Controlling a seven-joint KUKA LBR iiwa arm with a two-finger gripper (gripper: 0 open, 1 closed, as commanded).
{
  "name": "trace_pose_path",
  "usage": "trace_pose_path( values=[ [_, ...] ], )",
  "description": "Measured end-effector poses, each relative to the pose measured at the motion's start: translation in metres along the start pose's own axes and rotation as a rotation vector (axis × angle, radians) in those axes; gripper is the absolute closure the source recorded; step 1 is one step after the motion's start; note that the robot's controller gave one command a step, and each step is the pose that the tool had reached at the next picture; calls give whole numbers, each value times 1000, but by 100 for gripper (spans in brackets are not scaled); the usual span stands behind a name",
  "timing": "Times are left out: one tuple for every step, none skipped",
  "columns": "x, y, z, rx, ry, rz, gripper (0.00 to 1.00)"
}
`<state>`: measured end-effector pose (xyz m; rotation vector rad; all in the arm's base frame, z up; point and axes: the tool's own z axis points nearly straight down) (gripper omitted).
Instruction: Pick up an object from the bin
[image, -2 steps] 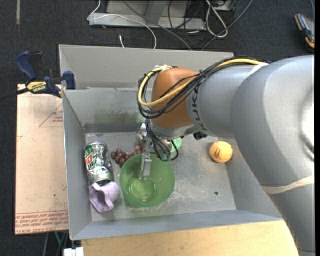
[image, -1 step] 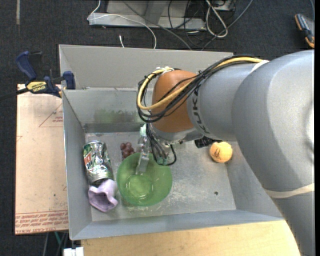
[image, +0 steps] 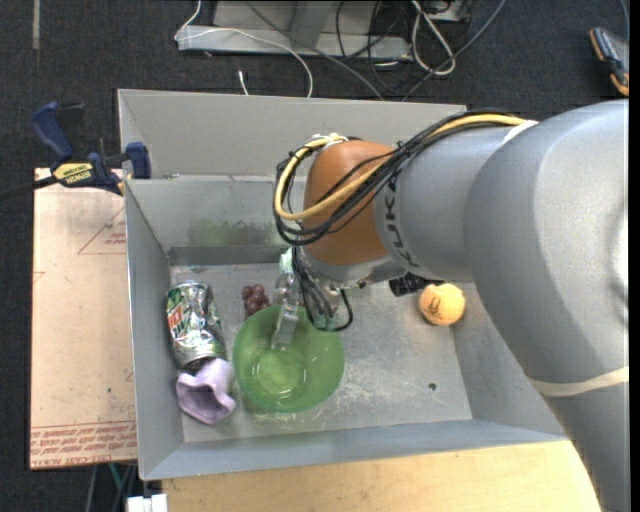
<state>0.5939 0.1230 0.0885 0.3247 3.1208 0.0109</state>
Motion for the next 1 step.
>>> trace_pose_path(
  values=[
    [-15, -2, -111, 0, 0, -2, 100]
  ],
)
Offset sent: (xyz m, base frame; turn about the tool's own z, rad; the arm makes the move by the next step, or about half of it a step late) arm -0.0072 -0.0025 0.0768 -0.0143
